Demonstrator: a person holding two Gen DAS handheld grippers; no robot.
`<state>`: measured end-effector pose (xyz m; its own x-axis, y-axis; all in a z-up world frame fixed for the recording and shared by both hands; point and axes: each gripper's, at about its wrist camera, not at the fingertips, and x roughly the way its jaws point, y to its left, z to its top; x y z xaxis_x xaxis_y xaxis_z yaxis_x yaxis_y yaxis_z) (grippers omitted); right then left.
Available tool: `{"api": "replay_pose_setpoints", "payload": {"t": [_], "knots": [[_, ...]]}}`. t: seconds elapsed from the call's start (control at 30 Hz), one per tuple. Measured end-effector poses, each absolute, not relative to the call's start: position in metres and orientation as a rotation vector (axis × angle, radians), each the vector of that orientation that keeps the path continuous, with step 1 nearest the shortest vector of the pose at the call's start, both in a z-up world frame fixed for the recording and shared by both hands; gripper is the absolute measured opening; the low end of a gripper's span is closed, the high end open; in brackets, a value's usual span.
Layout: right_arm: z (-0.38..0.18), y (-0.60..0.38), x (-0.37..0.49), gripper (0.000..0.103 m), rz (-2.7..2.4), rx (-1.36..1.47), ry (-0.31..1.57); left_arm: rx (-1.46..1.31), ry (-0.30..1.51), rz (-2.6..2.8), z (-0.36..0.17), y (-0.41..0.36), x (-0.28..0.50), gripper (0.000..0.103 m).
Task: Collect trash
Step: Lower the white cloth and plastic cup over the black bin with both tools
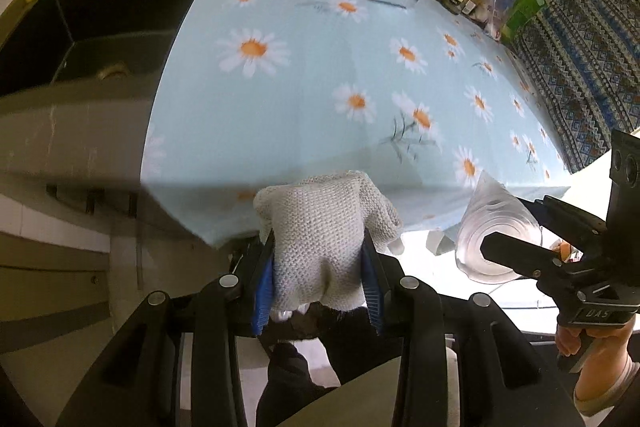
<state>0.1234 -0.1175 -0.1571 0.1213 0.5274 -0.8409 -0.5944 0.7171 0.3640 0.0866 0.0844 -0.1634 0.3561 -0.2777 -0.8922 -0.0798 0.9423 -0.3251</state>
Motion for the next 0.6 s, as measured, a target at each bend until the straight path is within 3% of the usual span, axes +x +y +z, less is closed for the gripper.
{"api": "replay_pose_setpoints", "payload": {"t": [0.6], "knots": [[-0.225, -0.102, 0.093, 0.064, 0.802, -0.11, 1.371, -0.404, 1.369, -0.155, -0.239, 0.081, 0.044, 0.036]]}}
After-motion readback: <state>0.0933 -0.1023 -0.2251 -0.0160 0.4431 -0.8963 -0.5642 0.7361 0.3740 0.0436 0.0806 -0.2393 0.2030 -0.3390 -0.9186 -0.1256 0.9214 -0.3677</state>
